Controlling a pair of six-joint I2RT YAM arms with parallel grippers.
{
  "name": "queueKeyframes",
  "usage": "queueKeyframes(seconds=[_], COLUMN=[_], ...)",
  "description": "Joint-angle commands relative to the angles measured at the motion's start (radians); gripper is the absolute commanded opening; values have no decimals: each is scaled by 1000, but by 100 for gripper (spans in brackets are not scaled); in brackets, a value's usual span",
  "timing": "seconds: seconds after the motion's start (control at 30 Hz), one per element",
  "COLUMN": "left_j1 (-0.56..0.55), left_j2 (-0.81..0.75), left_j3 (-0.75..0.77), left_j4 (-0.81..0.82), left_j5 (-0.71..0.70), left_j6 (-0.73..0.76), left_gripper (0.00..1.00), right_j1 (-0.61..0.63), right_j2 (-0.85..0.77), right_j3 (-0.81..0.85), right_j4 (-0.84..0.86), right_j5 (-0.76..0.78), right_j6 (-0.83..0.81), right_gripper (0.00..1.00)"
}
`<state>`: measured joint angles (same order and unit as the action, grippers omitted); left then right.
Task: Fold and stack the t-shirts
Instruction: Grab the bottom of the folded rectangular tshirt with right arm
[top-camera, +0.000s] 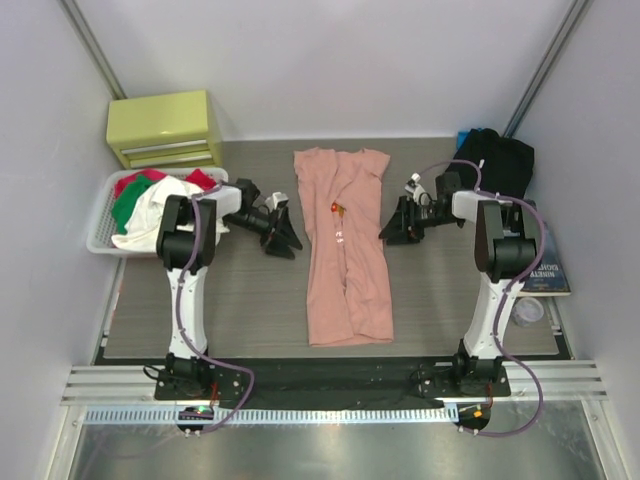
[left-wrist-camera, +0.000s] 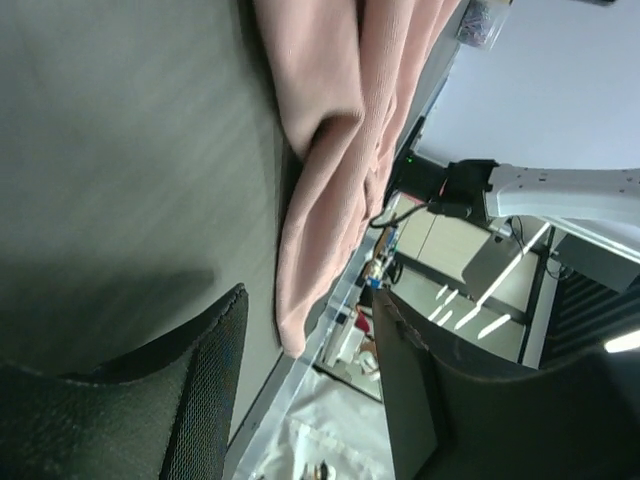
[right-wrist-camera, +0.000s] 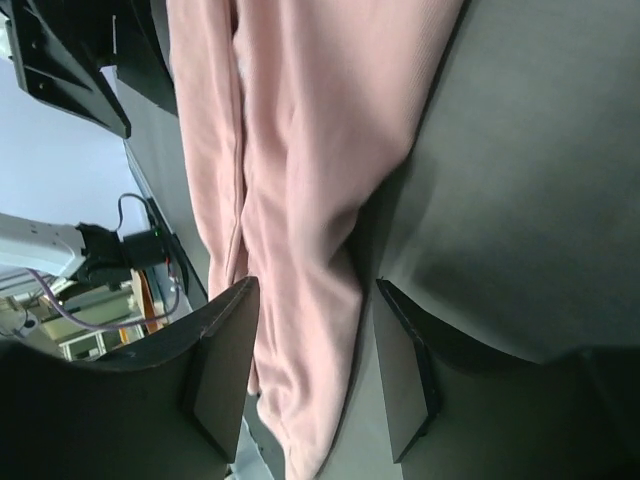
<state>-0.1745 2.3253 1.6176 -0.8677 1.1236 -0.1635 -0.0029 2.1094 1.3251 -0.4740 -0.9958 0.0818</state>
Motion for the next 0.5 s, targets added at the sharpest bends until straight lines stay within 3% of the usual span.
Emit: queueKeyframes(seconds=[0.0, 0.07, 0.2, 0.27, 0.4, 0.47], left_j1=[-22, -25, -29, -49, -121, -138], left_j2=[-211, -301, -360, -435, -600, -645], left_j3=[-221, -295, -278, -342, -524, -620], left_j4=[124, 180, 121, 148, 318, 419], left_j5=[18, -20, -48, -80, -185, -202], left_j6=[3, -36, 4, 7, -68, -138], left_gripper=[54, 56, 56, 56, 60, 68], right_j1=[-5, -5, -6, -6, -6, -6], right_j2=[-227, -296, -406, -449, -520, -549], right_j3=[-114, -168, -257, -308, -383, -411], right_j4=[23, 23, 21, 3, -67, -68], right_j5=[2, -9, -21, -21, -11, 25], right_j6=[-62, -57, -51, -50, -100, -122], right_gripper=[55, 55, 55, 55, 56, 55])
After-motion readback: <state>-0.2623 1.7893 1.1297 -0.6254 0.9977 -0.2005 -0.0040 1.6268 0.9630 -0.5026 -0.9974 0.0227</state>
